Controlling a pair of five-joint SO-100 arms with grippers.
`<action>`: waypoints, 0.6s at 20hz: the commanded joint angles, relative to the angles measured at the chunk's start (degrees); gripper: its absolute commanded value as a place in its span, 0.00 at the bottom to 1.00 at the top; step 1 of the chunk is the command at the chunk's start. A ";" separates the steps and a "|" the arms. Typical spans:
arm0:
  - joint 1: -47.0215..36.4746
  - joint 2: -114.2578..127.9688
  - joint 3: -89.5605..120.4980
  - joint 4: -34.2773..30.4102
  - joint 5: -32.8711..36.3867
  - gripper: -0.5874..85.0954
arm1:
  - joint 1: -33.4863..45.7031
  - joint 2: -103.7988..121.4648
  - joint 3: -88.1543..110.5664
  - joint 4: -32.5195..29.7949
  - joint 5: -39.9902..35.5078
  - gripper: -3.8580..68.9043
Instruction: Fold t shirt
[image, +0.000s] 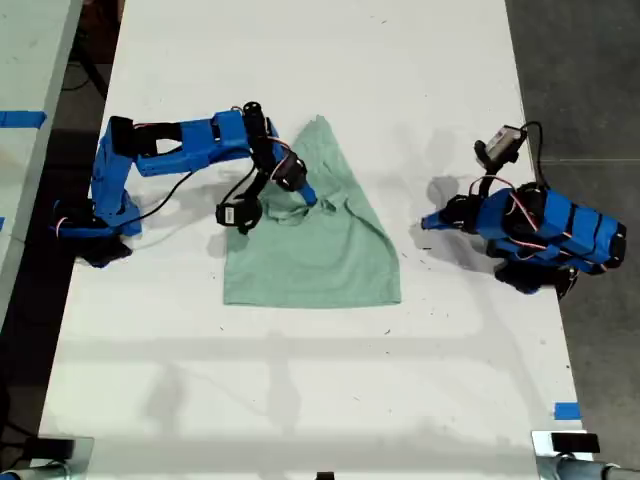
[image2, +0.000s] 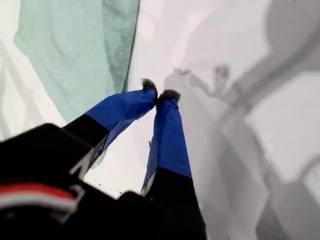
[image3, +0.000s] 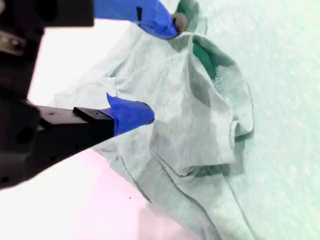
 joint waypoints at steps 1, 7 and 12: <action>-2.99 3.25 -2.90 1.32 -3.08 0.31 | -0.62 0.18 4.13 -0.26 -0.79 0.11; -15.12 40.61 28.74 -0.18 -30.50 0.12 | -0.70 0.18 4.13 -0.26 -0.88 0.11; 2.11 92.20 79.72 -20.83 -42.71 0.04 | -0.79 0.18 4.13 -0.26 -0.70 0.10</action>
